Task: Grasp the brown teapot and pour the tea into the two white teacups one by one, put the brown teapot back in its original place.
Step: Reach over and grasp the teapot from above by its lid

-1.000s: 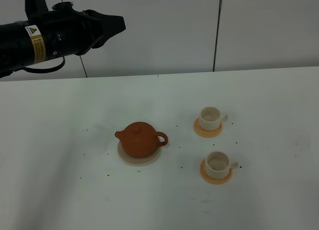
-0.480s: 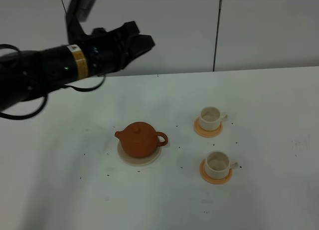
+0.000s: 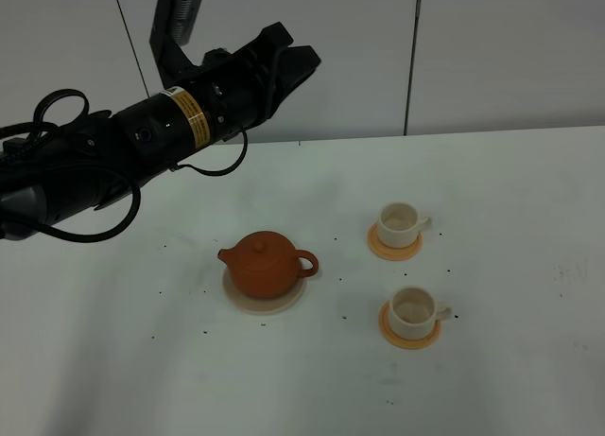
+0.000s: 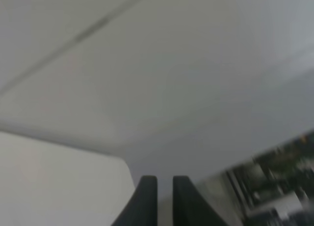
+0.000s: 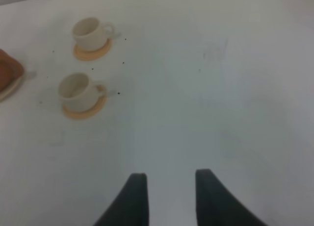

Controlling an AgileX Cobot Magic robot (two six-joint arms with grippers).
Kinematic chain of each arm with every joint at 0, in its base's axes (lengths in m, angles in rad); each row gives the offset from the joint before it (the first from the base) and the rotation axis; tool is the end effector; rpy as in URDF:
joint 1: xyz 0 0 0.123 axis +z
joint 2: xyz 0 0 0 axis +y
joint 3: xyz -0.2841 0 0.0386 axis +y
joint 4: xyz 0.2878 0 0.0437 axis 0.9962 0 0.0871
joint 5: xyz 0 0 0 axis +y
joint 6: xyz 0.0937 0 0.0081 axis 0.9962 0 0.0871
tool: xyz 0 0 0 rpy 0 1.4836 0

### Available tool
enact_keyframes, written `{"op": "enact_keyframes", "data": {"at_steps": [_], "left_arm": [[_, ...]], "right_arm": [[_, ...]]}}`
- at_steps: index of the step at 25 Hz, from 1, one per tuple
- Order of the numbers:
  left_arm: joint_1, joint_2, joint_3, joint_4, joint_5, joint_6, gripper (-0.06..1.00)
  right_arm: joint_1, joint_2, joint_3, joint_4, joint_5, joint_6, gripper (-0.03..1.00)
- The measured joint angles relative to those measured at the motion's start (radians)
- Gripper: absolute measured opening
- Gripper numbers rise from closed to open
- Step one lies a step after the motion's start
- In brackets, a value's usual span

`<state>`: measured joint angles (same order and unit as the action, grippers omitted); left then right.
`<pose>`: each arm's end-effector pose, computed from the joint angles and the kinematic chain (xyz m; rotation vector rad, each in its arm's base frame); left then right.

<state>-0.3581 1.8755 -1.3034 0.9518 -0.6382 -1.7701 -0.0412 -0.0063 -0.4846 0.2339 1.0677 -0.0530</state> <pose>0.4239 -0.2073 0.2568 -0.0890 1.8330 -1.3574 0.0314 0.0178 0.2916 -0.0226 2.0450 0.2219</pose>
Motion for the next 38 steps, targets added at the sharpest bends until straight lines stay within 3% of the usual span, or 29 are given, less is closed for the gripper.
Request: {"op": "enact_keyframes", "data": {"at_steps": [7, 10, 14, 19, 23, 28, 33, 38], "left_arm": [[-0.054, 0.001, 0.0, -0.046, 0.414, 0.187, 0.14], [-0.092, 0.001, 0.0, -0.05, 0.505, 0.243, 0.14], [-0.108, 0.003, -0.014, -0.067, 0.553, 0.261, 0.14], [-0.108, 0.012, -0.092, -0.142, 0.746, 0.222, 0.11], [-0.108, 0.02, -0.142, -0.116, 0.865, 0.2, 0.02], [-0.113, 0.02, -0.18, 0.007, 0.802, 0.4, 0.02], [-0.114, 0.02, -0.18, 0.022, 0.68, 0.627, 0.02], [-0.137, 0.02, -0.18, 0.024, 0.694, 0.961, 0.02]], "right_arm": [[0.0, 0.0, 0.0, 0.0, 0.0, -0.001, 0.24], [0.0, 0.0, 0.0, 0.0, 0.0, -0.001, 0.24], [0.0, 0.0, 0.0, 0.0, 0.0, 0.0, 0.24], [0.0, 0.0, 0.0, 0.0, 0.0, 0.0, 0.24], [0.0, 0.0, 0.001, 0.0, 0.0, 0.0, 0.24], [0.0, 0.0, 0.001, 0.0, 0.0, 0.0, 0.24], [0.0, 0.0, 0.001, 0.0, 0.0, 0.0, 0.24], [0.0, 0.0, 0.001, 0.0, 0.0, 0.0, 0.24]]}}
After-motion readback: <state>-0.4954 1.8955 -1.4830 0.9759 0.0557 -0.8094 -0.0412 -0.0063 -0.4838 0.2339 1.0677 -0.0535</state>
